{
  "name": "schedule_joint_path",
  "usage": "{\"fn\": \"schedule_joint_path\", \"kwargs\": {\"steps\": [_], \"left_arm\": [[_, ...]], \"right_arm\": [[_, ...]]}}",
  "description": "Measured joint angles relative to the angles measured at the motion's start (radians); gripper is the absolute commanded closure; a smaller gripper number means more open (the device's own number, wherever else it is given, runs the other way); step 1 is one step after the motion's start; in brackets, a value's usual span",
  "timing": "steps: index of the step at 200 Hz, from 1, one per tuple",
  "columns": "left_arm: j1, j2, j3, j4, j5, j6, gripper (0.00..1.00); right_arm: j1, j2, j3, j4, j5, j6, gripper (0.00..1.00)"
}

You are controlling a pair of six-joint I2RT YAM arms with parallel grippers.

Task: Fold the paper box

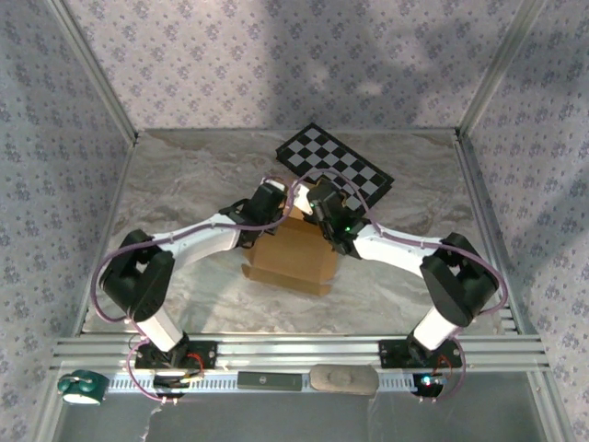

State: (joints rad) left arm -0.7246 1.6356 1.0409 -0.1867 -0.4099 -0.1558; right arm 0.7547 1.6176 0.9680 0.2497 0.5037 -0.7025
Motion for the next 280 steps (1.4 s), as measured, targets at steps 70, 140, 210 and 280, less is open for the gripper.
{"fn": "schedule_joint_path", "kwargs": {"steps": [70, 140, 210, 280], "left_arm": [[-0.005, -0.155, -0.03, 0.001, -0.052, -0.031, 0.31], [0.027, -0.611, 0.067, -0.109, -0.108, -0.218, 0.21], [0.038, -0.64, 0.034, -0.293, -0.045, -0.356, 0.35], [0.016, -0.735, -0.177, -0.421, 0.037, -0.442, 0.38]], "right_arm": [[0.006, 0.033, 0.127, -0.17, 0.061, 0.151, 1.0], [-0.047, -0.064, 0.137, -0.475, 0.037, 0.953, 1.0], [0.044, -0.203, 0.021, -0.649, -0.059, 2.043, 1.0], [0.255, -0.086, 0.022, -0.755, -0.01, 2.624, 1.0]]}}
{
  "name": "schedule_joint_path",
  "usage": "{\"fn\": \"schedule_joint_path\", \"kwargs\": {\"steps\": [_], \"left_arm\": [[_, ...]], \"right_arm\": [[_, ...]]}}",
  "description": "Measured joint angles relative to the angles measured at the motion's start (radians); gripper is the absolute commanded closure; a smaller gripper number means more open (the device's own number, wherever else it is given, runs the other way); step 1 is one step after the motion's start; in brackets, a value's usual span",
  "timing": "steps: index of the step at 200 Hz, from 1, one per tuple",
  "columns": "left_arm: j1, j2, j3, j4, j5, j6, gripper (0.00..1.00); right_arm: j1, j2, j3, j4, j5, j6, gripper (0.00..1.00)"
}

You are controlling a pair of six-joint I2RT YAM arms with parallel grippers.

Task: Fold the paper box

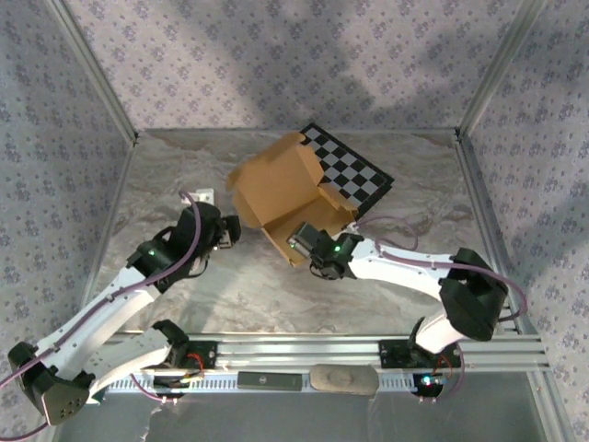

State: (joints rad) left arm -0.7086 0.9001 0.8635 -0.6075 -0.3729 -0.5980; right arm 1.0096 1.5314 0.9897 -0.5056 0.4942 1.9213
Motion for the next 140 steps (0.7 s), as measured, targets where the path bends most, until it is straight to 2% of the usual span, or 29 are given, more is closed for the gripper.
{"fn": "schedule_joint_path", "kwargs": {"steps": [40, 63, 94, 140], "left_arm": [[-0.071, -0.017, -0.164, -0.019, 0.052, -0.088, 0.35], [-0.117, 0.024, -0.195, 0.003, 0.056, -0.147, 0.31], [-0.139, 0.154, -0.188, 0.072, 0.068, -0.232, 0.26], [-0.145, 0.364, -0.11, 0.148, 0.097, -0.314, 0.25]], "right_arm": [[0.025, 0.068, -0.028, 0.009, 0.005, 0.105, 1.0], [0.043, 0.085, -0.03, 0.026, 0.016, 0.125, 1.0], [0.07, 0.1, -0.042, 0.07, 0.031, 0.136, 1.0], [0.083, 0.11, -0.079, 0.112, 0.042, 0.141, 1.0]]}}
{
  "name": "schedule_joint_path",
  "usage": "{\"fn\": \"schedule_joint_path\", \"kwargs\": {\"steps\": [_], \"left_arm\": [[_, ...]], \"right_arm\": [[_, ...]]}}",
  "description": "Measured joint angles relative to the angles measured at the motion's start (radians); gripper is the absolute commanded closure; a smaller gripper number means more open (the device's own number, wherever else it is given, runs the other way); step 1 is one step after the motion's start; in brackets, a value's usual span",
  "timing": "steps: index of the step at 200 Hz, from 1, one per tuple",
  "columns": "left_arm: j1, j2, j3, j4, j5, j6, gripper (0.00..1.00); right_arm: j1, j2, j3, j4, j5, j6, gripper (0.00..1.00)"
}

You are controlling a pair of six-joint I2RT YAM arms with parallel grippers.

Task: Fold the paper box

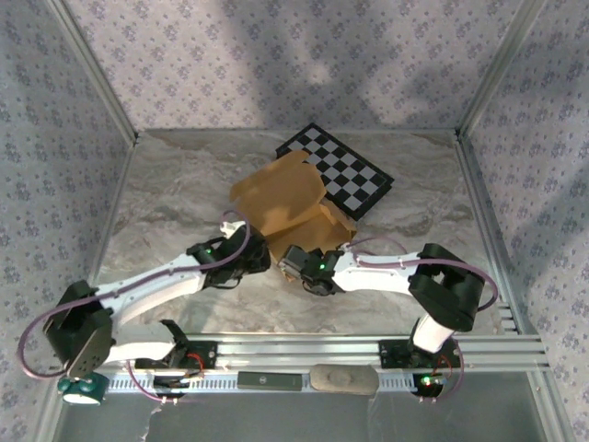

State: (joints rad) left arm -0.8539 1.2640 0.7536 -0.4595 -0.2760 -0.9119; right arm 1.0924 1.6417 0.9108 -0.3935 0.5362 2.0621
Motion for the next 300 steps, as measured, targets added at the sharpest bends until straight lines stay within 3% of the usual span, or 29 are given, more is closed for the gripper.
{"fn": "schedule_joint_path", "kwargs": {"steps": [30, 93, 140, 167, 172, 205, 219, 242, 260, 280, 300], "left_arm": [[-0.004, 0.103, 0.054, 0.067, 0.013, -0.033, 0.27], [-0.033, 0.275, 0.122, 0.105, 0.03, -0.088, 0.49], [-0.037, 0.358, 0.148, 0.116, 0.028, -0.114, 0.75], [-0.037, 0.375, 0.151, 0.125, 0.022, -0.131, 1.0], [-0.037, 0.377, 0.151, 0.127, 0.022, -0.129, 1.0], [-0.035, 0.391, 0.153, 0.132, -0.004, -0.13, 1.0], [-0.037, 0.391, 0.153, 0.118, -0.027, -0.113, 1.0], [-0.036, 0.387, 0.153, 0.071, -0.076, -0.066, 1.0], [-0.036, 0.37, 0.154, 0.017, -0.111, -0.016, 1.0], [-0.037, 0.336, 0.153, -0.037, -0.133, 0.044, 1.0], [-0.037, 0.292, 0.137, -0.072, -0.143, 0.097, 1.0]], "right_arm": [[0.001, 0.0, 0.0, 0.01, 0.007, 0.0, 1.0], [0.006, 0.0, -0.016, 0.033, 0.011, 0.0, 1.0], [0.008, 0.0, -0.023, 0.04, 0.011, 0.0, 1.0], [0.011, 0.0, -0.023, 0.031, 0.015, 0.006, 1.0], [0.011, 0.0, -0.023, 0.03, 0.014, 0.007, 1.0], [0.018, -0.003, -0.023, 0.043, 0.013, -0.097, 0.37], [0.036, -0.024, -0.012, 0.029, 0.026, -0.195, 0.19], [0.1, -0.106, 0.046, -0.061, 0.076, -0.339, 0.1], [0.134, -0.228, 0.063, -0.141, 0.104, -0.444, 0.09], [0.117, -0.41, 0.018, -0.176, 0.125, -0.569, 0.08], [0.06, -0.591, -0.068, -0.171, 0.117, -0.686, 0.14]]}}
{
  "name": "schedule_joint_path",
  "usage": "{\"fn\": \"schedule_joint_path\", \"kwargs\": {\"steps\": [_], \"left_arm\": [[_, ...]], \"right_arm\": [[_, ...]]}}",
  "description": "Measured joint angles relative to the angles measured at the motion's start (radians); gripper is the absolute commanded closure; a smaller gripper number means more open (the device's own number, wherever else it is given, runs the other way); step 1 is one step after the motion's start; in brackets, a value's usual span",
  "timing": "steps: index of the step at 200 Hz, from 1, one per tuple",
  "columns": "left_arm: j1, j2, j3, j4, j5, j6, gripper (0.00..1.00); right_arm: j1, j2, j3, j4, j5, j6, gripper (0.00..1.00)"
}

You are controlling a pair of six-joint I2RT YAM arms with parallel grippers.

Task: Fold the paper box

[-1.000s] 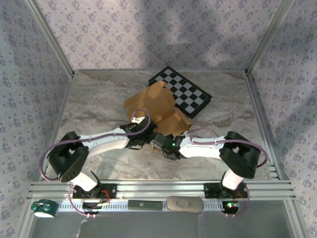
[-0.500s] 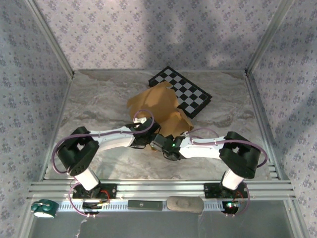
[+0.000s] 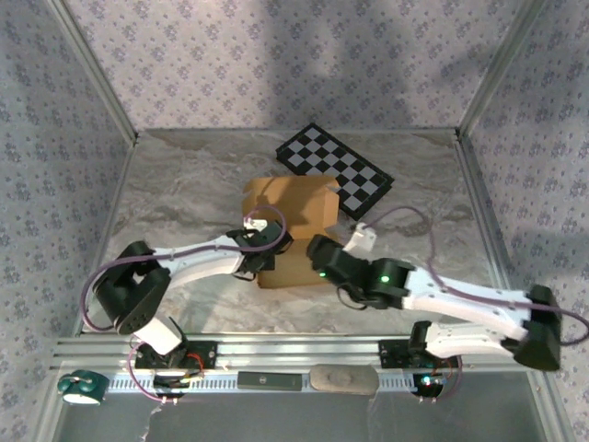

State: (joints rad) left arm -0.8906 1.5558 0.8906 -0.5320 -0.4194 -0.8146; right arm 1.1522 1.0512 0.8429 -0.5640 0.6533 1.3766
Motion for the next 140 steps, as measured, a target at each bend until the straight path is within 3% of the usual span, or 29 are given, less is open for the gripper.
{"fn": "schedule_joint_path", "kwargs": {"steps": [21, 34, 58, 78, 99, 116, 140], "left_arm": [[0.0, -0.031, -0.022, -0.039, -0.012, 0.04, 1.0], [0.0, -0.032, -0.026, -0.052, -0.02, 0.057, 1.0], [0.0, -0.032, -0.027, -0.056, -0.023, 0.083, 1.0], [0.0, -0.031, -0.028, -0.052, -0.023, 0.098, 1.0], [0.0, -0.023, -0.028, -0.047, -0.023, 0.108, 1.0], [0.0, -0.009, -0.028, -0.041, -0.023, 0.114, 1.0], [0.0, -0.002, -0.028, -0.038, -0.023, 0.119, 1.0]], "right_arm": [[-0.124, -0.123, -0.105, 0.005, -0.058, -0.071, 0.26], [-0.246, -0.181, -0.195, 0.021, -0.133, -0.103, 0.29], [-0.457, -0.271, -0.38, 0.096, -0.286, -0.135, 0.46], [-0.57, -0.233, -0.492, 0.211, -0.435, -0.147, 0.51], [-0.602, -0.106, -0.513, 0.326, -0.551, -0.157, 0.58], [-0.607, -0.012, -0.513, 0.451, -0.624, -0.156, 0.56], [-0.625, 0.132, -0.499, 0.599, -0.698, -0.13, 0.41]]}}
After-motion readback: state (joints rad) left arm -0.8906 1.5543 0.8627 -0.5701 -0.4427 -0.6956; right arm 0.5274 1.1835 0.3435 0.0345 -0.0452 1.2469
